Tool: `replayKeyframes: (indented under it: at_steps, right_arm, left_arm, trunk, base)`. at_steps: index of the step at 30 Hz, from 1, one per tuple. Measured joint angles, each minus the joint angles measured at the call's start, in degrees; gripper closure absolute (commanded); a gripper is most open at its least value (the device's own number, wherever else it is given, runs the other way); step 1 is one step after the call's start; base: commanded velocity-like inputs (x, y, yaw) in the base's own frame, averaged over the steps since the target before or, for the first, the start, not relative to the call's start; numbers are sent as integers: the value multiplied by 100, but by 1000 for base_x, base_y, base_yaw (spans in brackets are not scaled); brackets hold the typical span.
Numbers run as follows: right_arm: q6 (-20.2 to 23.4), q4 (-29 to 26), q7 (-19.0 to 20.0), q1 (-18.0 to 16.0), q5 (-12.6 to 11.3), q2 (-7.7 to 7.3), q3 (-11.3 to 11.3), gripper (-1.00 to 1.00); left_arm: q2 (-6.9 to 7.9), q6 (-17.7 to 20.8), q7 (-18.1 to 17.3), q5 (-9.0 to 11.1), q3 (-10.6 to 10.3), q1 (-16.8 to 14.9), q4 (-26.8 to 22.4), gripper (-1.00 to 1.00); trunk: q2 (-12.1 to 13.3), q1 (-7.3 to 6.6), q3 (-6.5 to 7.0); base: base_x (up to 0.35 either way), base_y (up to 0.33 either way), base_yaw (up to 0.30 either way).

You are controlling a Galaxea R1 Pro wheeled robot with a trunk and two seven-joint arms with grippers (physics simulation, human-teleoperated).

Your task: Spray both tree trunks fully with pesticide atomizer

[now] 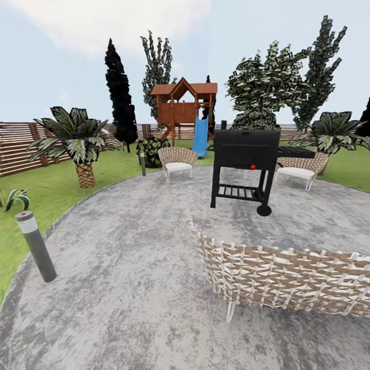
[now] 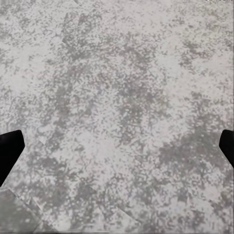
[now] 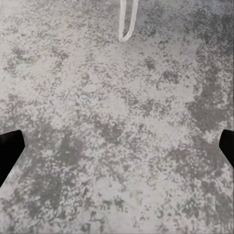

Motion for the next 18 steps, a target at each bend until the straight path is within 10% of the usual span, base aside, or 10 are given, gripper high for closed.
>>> replayKeyframes:
  at_steps: [18]
  right_arm:
    - [0,0,-2,0,0,0,-2,-100]
  left_arm:
    - [96,-3,-24,-23,6,-1,0,-100]
  trunk:
    - [0,0,0]
  base:
    - [104,327,206]
